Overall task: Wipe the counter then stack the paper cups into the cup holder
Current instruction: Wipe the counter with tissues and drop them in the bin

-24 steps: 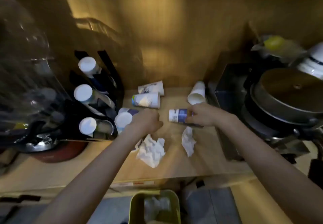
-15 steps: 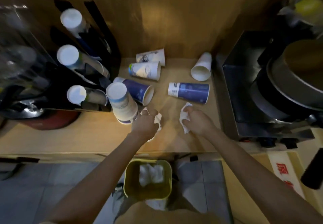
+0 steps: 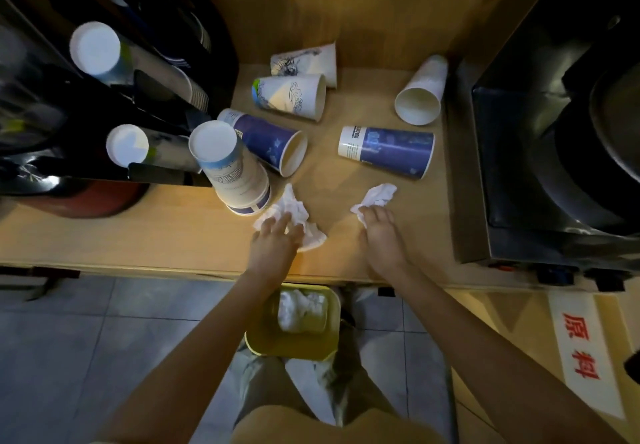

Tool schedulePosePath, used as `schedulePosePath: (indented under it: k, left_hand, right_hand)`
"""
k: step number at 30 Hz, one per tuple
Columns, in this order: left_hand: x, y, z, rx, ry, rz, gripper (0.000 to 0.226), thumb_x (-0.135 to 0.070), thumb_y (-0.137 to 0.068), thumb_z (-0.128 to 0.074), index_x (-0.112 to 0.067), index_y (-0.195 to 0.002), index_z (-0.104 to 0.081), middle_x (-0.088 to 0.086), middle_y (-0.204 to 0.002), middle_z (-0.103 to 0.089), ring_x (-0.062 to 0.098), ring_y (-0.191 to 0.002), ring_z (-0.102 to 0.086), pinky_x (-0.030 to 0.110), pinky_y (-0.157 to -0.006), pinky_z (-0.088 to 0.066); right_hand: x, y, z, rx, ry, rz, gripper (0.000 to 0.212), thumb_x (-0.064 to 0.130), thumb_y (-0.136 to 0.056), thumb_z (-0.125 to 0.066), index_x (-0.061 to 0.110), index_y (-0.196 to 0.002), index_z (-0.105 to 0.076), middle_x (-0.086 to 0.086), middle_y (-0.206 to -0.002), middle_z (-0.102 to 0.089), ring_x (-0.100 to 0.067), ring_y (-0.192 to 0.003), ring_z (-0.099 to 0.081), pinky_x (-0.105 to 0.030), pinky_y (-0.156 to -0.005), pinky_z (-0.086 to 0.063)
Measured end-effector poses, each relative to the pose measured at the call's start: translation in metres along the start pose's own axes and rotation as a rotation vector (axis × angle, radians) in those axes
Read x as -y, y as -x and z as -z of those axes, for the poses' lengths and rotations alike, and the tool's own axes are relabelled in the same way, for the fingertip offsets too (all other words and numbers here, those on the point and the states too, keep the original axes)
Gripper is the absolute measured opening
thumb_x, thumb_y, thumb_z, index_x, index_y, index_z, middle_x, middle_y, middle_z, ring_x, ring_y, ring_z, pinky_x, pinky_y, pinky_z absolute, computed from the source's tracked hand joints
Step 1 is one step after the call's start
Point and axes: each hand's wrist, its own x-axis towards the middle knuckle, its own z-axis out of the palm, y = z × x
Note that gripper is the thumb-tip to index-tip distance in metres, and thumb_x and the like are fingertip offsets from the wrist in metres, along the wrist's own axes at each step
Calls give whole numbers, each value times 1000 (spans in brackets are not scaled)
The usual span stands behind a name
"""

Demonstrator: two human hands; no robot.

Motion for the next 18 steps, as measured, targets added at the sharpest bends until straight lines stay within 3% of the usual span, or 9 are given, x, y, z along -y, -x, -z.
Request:
schedulePosePath:
  k: [3, 7, 11, 13, 18]
  left_hand:
    - [0, 1, -1, -34, 14, 20, 19, -3, -65, -73, -4, -82, -67, 22, -96, -70, 44, -80, -65, 49, -62, -52]
    - [-6, 14, 6, -178, 162, 89, 13, -3, -79, -58, -2, -89, -66, 22, -99, -67, 40, -85, -61, 42, -69, -46]
    - [-2, 43, 4, -301, 370, 62, 14, -9, -80, -56, -2, -88, -66, 20, -95, -67, 38, -78, -63, 39, -63, -48]
    - [0, 59, -3, -298, 459, 51, 24, -20, -78, -49, -3, -83, -65, 18, -90, -66, 36, -70, -63, 37, -60, -49]
    - [19, 98, -48, -178, 518, 91, 48, -37, -72, -35, 0, -83, -65, 22, -87, -65, 37, -70, -62, 36, -59, -47]
  right_hand:
    - [-6, -2, 4, -37, -97, 32, 41, -11, -77, -46, -3, -116, -58, -28, -119, -56, -41, -112, -49, -34, -98, -35]
    - [3, 9, 25, -129, -311, 38, 28, -7, -80, -51, 0, -103, -65, -20, -108, -65, -25, -98, -59, -15, -78, -34]
    - [29, 43, 33, -218, -480, 69, 18, 3, -84, -58, 5, -99, -68, -9, -101, -68, -11, -91, -57, -19, -78, -44]
    - [40, 61, 26, -217, -558, 17, 14, 7, -84, -62, 7, -96, -69, -1, -93, -66, -4, -85, -57, -11, -73, -43]
    - [56, 108, -14, -67, -686, -34, 6, 7, -82, -64, 9, -86, -68, 6, -74, -62, 7, -68, -56, -7, -60, -39]
